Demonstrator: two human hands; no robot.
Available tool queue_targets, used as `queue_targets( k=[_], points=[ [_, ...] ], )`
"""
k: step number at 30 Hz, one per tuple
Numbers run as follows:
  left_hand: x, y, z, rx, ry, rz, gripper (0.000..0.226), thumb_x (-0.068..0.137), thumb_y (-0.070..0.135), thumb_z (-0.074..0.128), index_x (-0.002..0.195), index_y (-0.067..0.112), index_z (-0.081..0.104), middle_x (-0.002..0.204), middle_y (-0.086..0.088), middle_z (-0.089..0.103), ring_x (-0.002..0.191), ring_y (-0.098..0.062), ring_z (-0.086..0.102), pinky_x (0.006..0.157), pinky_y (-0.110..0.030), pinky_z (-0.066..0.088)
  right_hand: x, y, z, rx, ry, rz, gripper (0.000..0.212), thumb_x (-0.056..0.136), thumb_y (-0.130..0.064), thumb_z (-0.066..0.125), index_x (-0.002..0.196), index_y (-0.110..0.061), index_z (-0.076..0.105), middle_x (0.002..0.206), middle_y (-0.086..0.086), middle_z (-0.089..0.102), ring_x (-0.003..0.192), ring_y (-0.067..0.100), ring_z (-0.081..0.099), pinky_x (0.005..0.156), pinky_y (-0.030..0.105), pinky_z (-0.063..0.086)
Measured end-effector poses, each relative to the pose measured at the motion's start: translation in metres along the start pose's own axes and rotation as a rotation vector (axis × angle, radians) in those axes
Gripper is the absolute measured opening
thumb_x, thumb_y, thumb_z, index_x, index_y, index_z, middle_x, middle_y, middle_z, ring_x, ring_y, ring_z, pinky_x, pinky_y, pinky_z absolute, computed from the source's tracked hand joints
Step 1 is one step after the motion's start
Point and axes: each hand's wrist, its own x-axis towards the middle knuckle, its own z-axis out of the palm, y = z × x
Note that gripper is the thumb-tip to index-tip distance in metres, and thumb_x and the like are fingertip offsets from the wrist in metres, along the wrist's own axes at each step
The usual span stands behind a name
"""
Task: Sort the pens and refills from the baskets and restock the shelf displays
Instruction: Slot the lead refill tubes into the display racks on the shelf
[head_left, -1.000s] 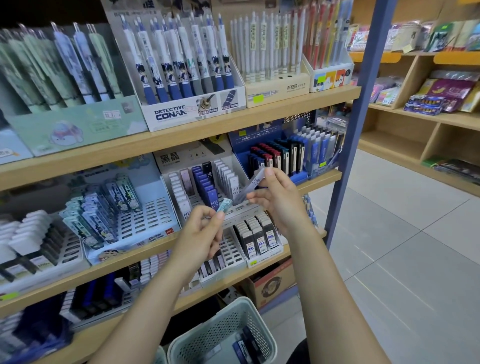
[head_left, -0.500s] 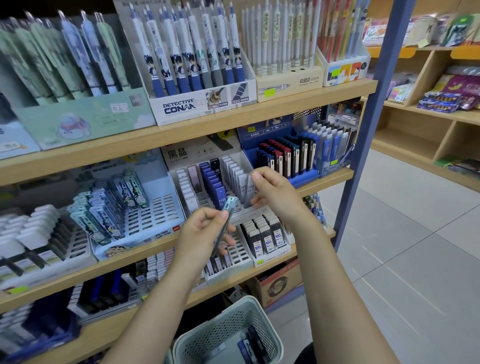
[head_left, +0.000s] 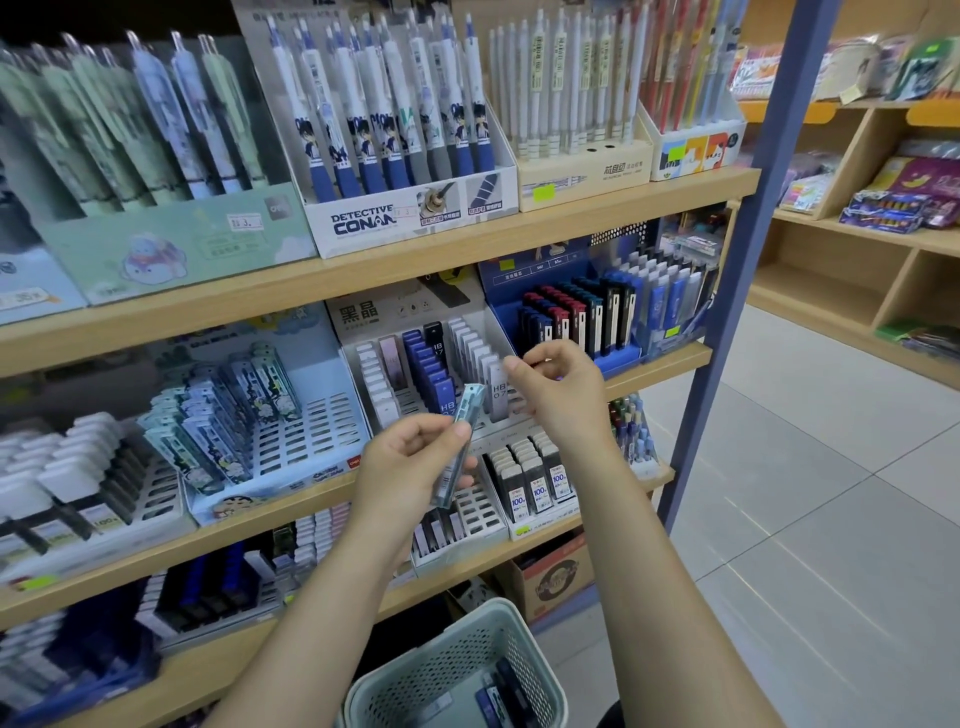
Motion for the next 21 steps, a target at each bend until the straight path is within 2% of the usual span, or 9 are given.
queue_targets(
  k=[1, 3, 5, 7, 10, 13, 15, 18, 21],
  points=[
    [-0.001, 0.001, 0.0, -0.003, 0.004, 0.01, 0.015, 0.089, 0.017, 0.073, 0.101, 0.008, 0.072, 0.085, -0.008, 0.076, 0.078, -0.021, 0.075, 0.07, -0.034, 0.062, -0.003, -0.005, -0.002, -0.003, -0.004, -0.012, 0.019, 0.09, -0.034, 0.072, 0.091, -0.016, 0.066, 0.076, 0.002, 0.061, 0.062, 0.012, 0.056, 0.057, 0.025, 0.047],
    [-0.004, 0.004, -0.003, -0.008, 0.013, 0.038, 0.014, 0.089, 0.021, 0.074, 0.098, 0.011, 0.075, 0.085, -0.007, 0.077, 0.082, -0.022, 0.075, 0.074, -0.035, 0.06, -0.013, -0.019, -0.007, 0.013, -0.143, -0.039, 0.023, 0.095, -0.036, 0.065, 0.088, -0.015, 0.069, 0.066, -0.002, 0.059, 0.057, 0.011, 0.053, 0.055, 0.024, 0.044],
    [-0.009, 0.009, -0.007, 0.007, 0.019, 0.077, 0.013, 0.088, 0.026, 0.074, 0.093, 0.014, 0.077, 0.085, -0.005, 0.077, 0.085, -0.023, 0.074, 0.079, -0.035, 0.057, -0.025, -0.034, -0.007, 0.019, -0.365, -0.053, 0.025, 0.096, -0.037, 0.063, 0.09, -0.015, 0.072, 0.066, 0.005, 0.063, 0.058, 0.019, 0.053, 0.054, 0.025, 0.045],
    [-0.014, 0.016, -0.015, 0.003, 0.028, 0.091, 0.015, 0.087, 0.027, 0.074, 0.092, 0.014, 0.076, 0.084, -0.005, 0.077, 0.081, -0.023, 0.074, 0.078, -0.036, 0.058, -0.037, -0.045, 0.003, 0.024, -0.511, -0.071, 0.023, 0.095, -0.033, 0.065, 0.093, -0.011, 0.072, 0.072, 0.014, 0.065, 0.059, 0.023, 0.053, 0.052, 0.026, 0.045],
    [-0.024, 0.025, -0.035, 0.004, 0.036, 0.09, 0.017, 0.089, 0.023, 0.073, 0.1, 0.011, 0.07, 0.086, -0.005, 0.077, 0.067, -0.022, 0.073, 0.069, -0.038, 0.06, -0.051, -0.05, 0.026, 0.038, -0.494, -0.099, 0.017, 0.095, -0.022, 0.066, 0.084, -0.01, 0.07, 0.066, 0.01, 0.062, 0.055, 0.021, 0.056, 0.051, 0.027, 0.046],
    [-0.035, 0.027, -0.063, 0.149, 0.094, 0.176, 0.027, 0.084, 0.019, 0.079, 0.105, 0.026, 0.064, 0.085, 0.002, 0.073, 0.066, -0.012, 0.07, 0.063, -0.026, 0.056, -0.063, -0.049, 0.053, 0.04, -0.389, -0.069, 0.021, 0.096, -0.02, 0.065, 0.078, -0.009, 0.063, 0.06, 0.008, 0.064, 0.053, 0.023, 0.058, 0.051, 0.029, 0.047],
    [-0.041, 0.025, -0.079, 0.252, 0.126, 0.227, 0.033, 0.08, 0.017, 0.083, 0.101, 0.033, 0.064, 0.09, 0.007, 0.067, 0.065, -0.005, 0.064, 0.064, -0.023, 0.055, -0.072, -0.046, 0.073, 0.055, -0.331, -0.032, 0.023, 0.096, -0.018, 0.064, 0.076, -0.005, 0.06, 0.054, 0.008, 0.061, 0.05, 0.026, 0.057, 0.049, 0.03, 0.046],
    [-0.046, 0.02, -0.103, 0.336, 0.162, 0.249, 0.032, 0.08, 0.017, 0.083, 0.094, 0.039, 0.066, 0.095, 0.009, 0.067, 0.067, 0.0, 0.062, 0.068, -0.019, 0.053, -0.086, -0.044, 0.101, 0.038, -0.331, -0.004, 0.027, 0.097, -0.019, 0.063, 0.085, 0.005, 0.06, 0.055, 0.009, 0.062, 0.049, 0.022, 0.056, 0.048, 0.028, 0.045],
    [-0.048, 0.017, -0.129, 0.297, 0.188, 0.239, 0.021, 0.086, 0.017, 0.079, 0.102, 0.03, 0.074, 0.098, 0.012, 0.073, 0.081, 0.003, 0.067, 0.077, -0.019, 0.056, -0.096, -0.046, 0.122, 0.022, -0.424, 0.014, 0.026, 0.095, -0.025, 0.066, 0.083, -0.003, 0.066, 0.055, 0.003, 0.062, 0.052, 0.019, 0.057, 0.053, 0.031, 0.046]
  ],
)
